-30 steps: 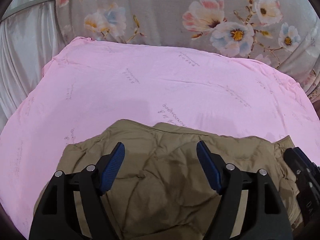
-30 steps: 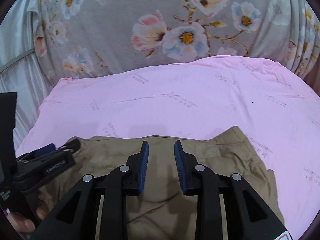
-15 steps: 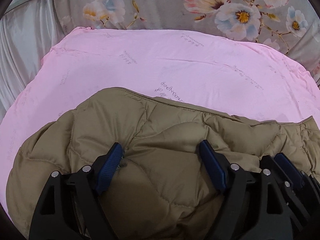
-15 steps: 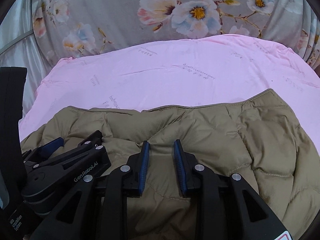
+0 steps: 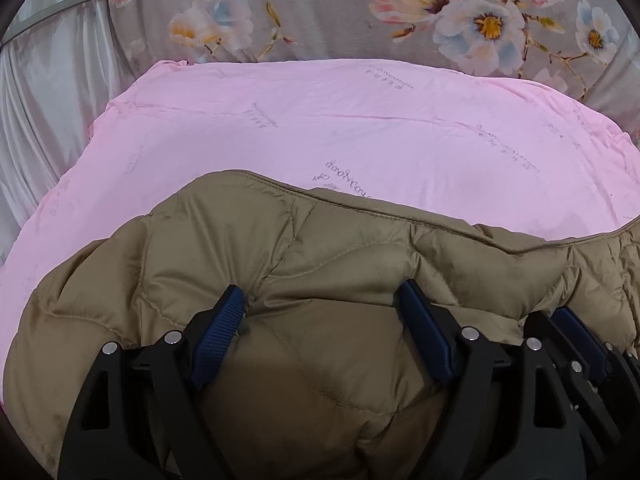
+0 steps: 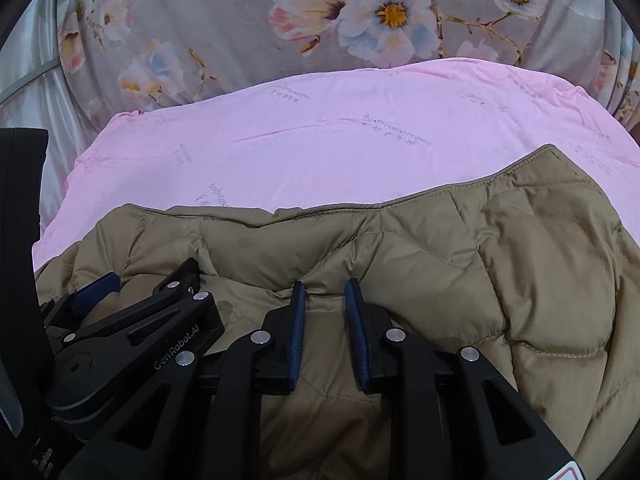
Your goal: Fold large clothes
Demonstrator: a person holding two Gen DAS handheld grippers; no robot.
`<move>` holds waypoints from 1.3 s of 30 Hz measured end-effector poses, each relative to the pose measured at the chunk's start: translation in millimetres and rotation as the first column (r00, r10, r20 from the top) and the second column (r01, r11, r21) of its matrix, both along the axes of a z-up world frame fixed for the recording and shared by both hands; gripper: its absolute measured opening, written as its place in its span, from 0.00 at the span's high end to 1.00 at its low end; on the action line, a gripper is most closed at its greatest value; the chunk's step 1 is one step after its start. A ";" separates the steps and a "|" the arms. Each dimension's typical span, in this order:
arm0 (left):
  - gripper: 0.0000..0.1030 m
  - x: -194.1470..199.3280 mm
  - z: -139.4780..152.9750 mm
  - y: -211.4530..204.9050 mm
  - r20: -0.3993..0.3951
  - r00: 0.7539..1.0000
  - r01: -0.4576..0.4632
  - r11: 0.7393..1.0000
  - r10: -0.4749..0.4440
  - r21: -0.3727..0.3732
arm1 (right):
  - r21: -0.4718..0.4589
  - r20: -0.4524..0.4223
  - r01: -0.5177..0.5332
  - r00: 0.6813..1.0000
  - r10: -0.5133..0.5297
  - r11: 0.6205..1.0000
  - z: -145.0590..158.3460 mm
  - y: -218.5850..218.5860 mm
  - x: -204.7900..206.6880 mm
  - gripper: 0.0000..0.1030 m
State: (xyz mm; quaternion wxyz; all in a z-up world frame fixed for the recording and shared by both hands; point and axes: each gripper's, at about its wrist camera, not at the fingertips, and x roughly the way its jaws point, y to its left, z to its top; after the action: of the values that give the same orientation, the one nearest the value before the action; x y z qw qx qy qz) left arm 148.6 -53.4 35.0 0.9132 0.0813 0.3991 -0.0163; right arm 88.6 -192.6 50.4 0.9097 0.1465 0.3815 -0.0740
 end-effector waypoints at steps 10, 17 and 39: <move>0.24 3.0 -1.0 -1.3 0.000 1.000 -0.007 1.000 0.007 0.011 | -0.001 -0.004 0.013 1.000 -0.013 1.000 -1.2 -1.4 3.5 0.78; 0.22 -13.1 18.9 15.4 -0.028 0.999 0.017 0.998 -0.019 -0.066 | -0.004 0.049 0.027 0.998 -0.027 1.000 20.4 3.4 -23.1 0.77; 0.13 -92.1 3.4 52.6 0.076 0.997 -0.005 1.000 0.004 0.014 | 0.016 0.066 -0.044 0.997 0.043 0.999 8.0 42.6 -77.5 0.67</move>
State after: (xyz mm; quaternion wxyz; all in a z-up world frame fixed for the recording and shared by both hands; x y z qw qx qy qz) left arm 56.5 -0.8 38.4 0.9272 0.0876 0.3642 -0.0083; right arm 11.1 -149.9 58.4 0.9218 0.1483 0.3552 -0.0458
